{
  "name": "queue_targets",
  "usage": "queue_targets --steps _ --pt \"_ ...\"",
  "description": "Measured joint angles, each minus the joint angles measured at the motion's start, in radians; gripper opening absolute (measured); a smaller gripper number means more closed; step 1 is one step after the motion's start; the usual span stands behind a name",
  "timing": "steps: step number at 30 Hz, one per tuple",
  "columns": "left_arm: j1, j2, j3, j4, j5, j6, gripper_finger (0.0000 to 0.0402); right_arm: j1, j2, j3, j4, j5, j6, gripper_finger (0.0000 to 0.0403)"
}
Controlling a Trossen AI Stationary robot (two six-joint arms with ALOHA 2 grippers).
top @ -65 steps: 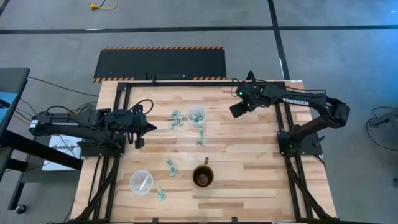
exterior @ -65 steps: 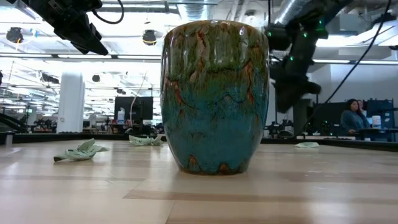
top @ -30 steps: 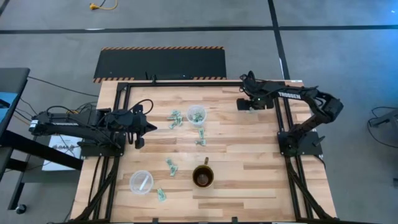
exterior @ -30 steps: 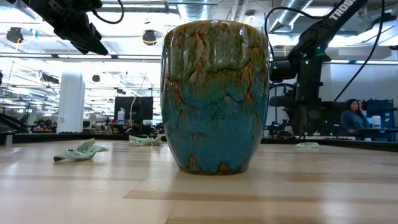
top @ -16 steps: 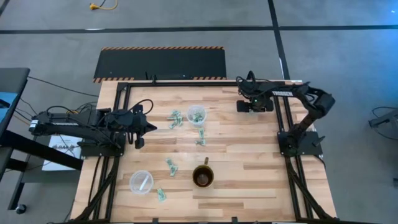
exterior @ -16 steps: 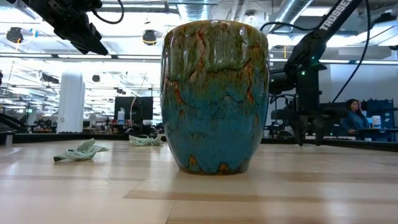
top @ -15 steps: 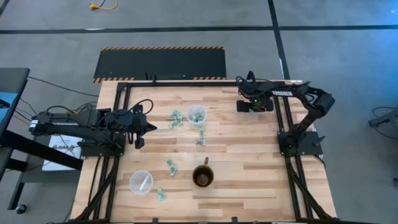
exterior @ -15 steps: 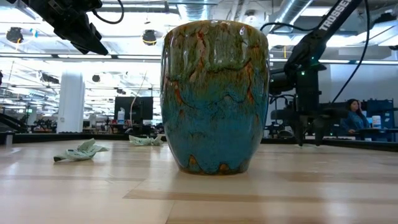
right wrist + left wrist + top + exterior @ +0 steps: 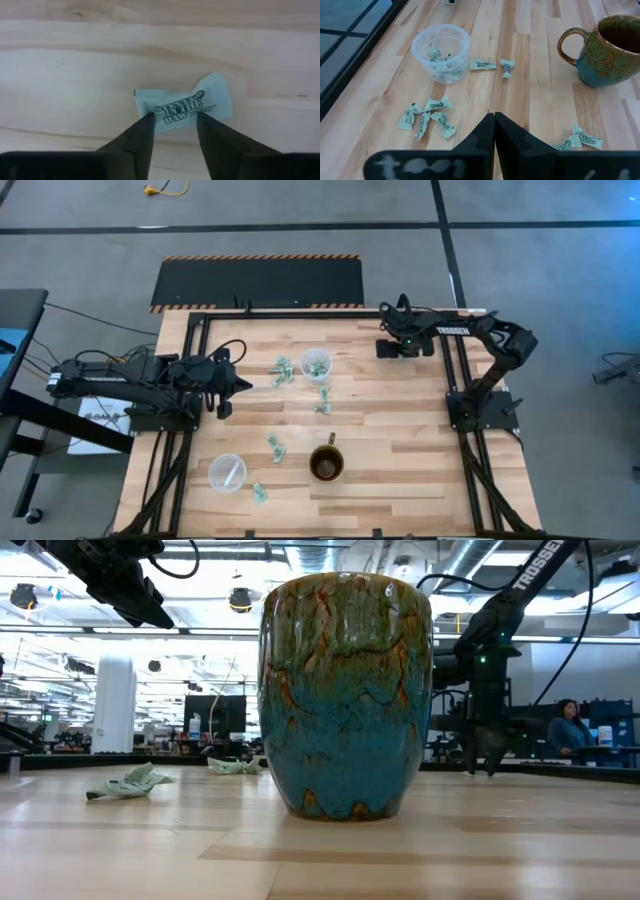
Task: Pick and place items into bin
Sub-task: Put the stevia packet into the top transparent bin
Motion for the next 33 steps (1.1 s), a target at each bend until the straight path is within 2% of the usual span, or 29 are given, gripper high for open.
queue_targets --steps 8,15,17,21,24,29,33 --pt "0.0 0.0 0.0 0.0 0.0 0.0 0.0 0.056 0.0 0.0 0.016 -0.003 -0.076 0.0066" --pt "0.0 0.0 0.0 0.0 0.0 0.0 0.0 0.074 0.0 0.005 0.012 -0.015 -0.048 0.0061" --pt "0.0 0.0 0.0 0.0 0.0 0.0 0.0 0.079 0.001 0.006 0.024 -0.059 -0.054 0.0062" --pt "0.0 0.0 0.0 0.0 0.0 0.0 0.0 0.113 0.002 0.007 0.087 -0.175 -0.17 0.0063" --pt "0.0 0.0 0.0 0.0 0.0 0.0 0.0 0.155 0.002 0.008 0.096 -0.214 -0.291 0.0063" --pt "0.0 0.0 0.0 0.0 0.0 0.0 0.0 0.228 0.002 0.008 0.069 -0.216 -0.501 0.0064" --pt "0.0 0.0 0.0 0.0 0.0 0.0 0.0 0.269 0.001 0.008 0.062 -0.175 -0.542 0.0064"
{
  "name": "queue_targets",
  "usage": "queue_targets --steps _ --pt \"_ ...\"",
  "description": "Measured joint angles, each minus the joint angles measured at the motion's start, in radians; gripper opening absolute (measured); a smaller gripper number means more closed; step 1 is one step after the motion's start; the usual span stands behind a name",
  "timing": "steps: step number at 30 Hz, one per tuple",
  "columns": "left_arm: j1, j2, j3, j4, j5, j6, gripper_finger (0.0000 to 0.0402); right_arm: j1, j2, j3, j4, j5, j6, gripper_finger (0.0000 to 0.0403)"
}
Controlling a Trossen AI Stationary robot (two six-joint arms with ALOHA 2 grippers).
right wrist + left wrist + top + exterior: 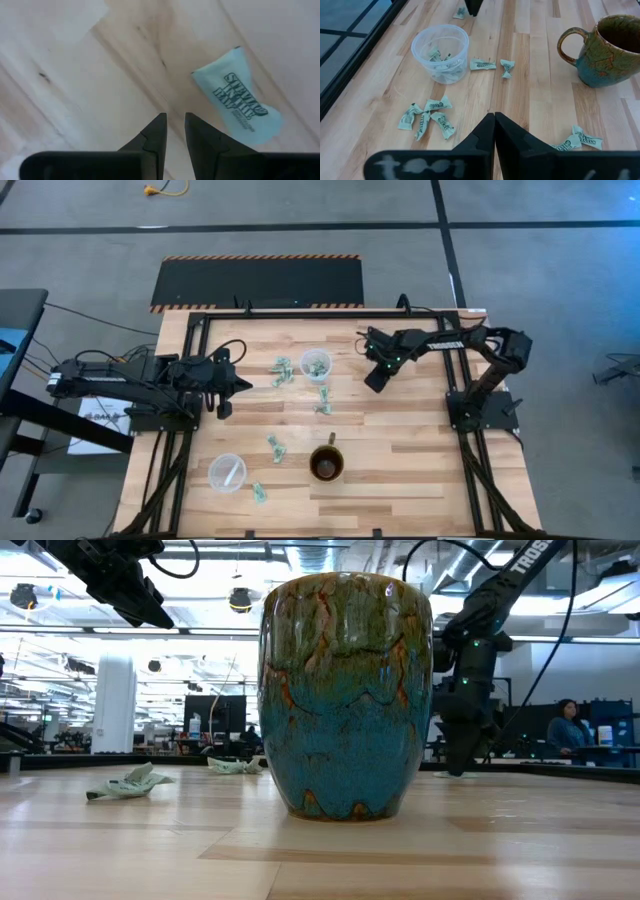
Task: Pick and place items into bin
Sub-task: Put the stevia packet into the top transparent bin
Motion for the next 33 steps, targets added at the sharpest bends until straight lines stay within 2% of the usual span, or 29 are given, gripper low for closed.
queue_targets --steps 9,19,26,33 --pt "0.0 0.0 0.0 0.0 0.0 0.0 0.0 0.041 -0.001 0.002 -0.001 0.198 -0.067 0.0064" --pt "0.0 0.0 0.0 0.0 0.0 0.0 0.0 0.056 -0.002 0.113 -0.054 0.197 -0.128 0.0064" --pt "0.0 0.0 0.0 0.0 0.0 0.0 0.0 0.024 -0.002 0.122 -0.074 0.192 -0.167 0.0067" --pt "0.0 0.0 0.0 0.0 0.0 0.0 0.0 -0.002 -0.002 0.122 -0.139 0.171 -0.173 0.0116"
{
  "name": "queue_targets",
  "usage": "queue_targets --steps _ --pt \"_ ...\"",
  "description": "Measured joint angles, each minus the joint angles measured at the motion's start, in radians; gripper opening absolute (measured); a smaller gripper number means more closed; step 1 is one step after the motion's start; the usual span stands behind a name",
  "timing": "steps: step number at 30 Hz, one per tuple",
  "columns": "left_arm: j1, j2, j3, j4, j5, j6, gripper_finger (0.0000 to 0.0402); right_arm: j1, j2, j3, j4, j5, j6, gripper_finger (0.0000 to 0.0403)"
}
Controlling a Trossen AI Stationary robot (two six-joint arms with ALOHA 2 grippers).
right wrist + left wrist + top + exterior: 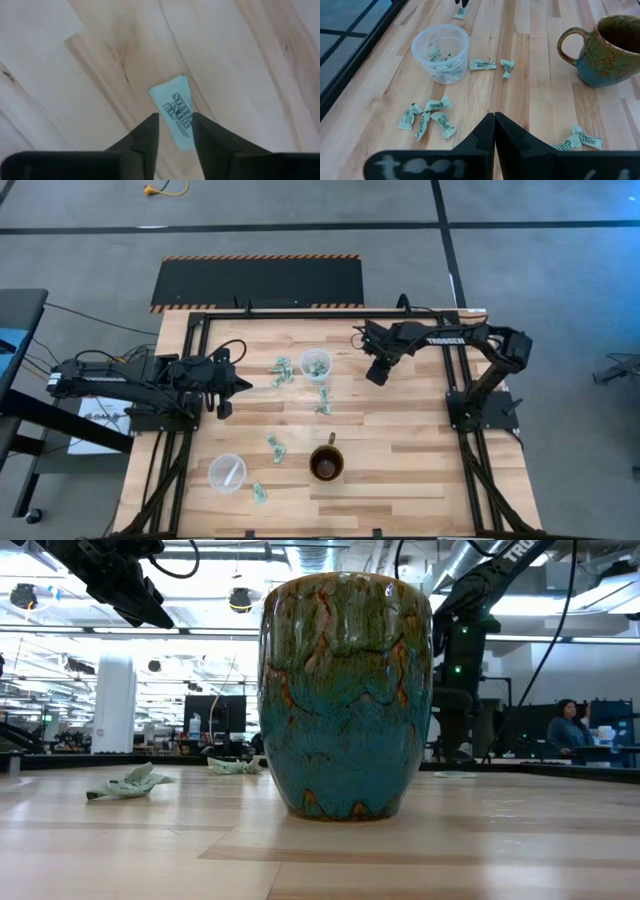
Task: Pick and place items into bin
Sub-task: Put the stevia packet into the top transparent bin
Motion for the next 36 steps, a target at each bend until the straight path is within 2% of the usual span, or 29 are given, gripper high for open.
queue_targets --steps 9,16,27,31,36 --pt "0.0 0.0 0.0 0.0 0.0 0.0 0.0 -0.013 0.02 0.0 0.022 0.0 0.006 0.021" --pt "0.0 0.0 0.0 0.0 0.0 0.0 0.0 -0.013 0.101 0.0 0.02 0.008 -0.027 0.0229" --pt "0.0 0.0 0.0 0.0 0.0 0.0 0.0 -0.01 0.129 0.003 0.023 0.015 -0.079 0.0197" --pt "0.0 0.0 0.0 0.0 0.0 0.0 0.0 -0.01 0.126 0.002 0.027 -0.007 -0.079 0.0163" --pt "0.0 0.0 0.0 0.0 0.0 0.0 0.0 -0.01 0.127 0.001 0.029 -0.033 -0.078 0.01"
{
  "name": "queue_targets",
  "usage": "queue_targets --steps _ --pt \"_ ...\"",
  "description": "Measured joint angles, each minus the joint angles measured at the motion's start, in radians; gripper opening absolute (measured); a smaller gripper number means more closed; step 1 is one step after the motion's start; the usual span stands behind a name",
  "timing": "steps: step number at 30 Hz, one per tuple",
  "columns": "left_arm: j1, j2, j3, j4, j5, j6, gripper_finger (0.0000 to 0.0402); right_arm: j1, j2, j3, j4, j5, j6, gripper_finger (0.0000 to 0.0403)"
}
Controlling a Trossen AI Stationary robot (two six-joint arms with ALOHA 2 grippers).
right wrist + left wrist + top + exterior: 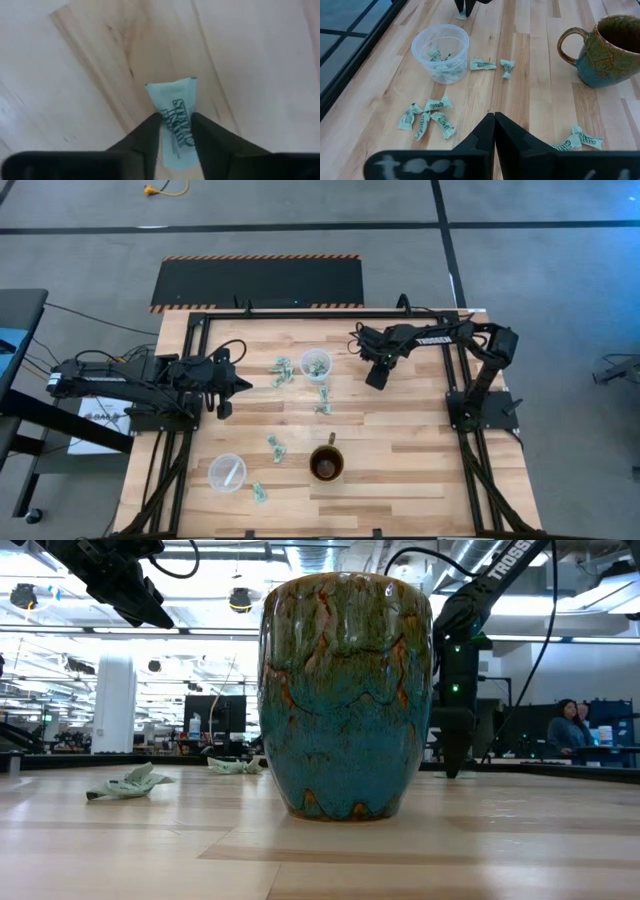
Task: Pick and place items into bin
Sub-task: Put the stevia packet into the top transparent bin
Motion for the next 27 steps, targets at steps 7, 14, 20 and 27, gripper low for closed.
queue_targets --steps 7,14,20,27 --pt "0.0 0.0 0.0 0.0 0.0 0.0 0.0 0.001 0.0 -0.001 0.002 -0.007 0.007 0.0011" --pt "0.0 0.0 0.0 0.0 0.0 0.0 0.0 0.0 -0.037 -0.006 0.004 0.017 0.064 0.0003" --pt "0.0 0.0 0.0 0.0 0.0 0.0 0.0 0.02 -0.169 -0.005 0.011 0.055 0.101 0.0001" --pt "0.0 0.0 0.0 0.0 0.0 0.0 0.0 0.091 -0.326 -0.005 0.201 0.06 0.112 0.0001"
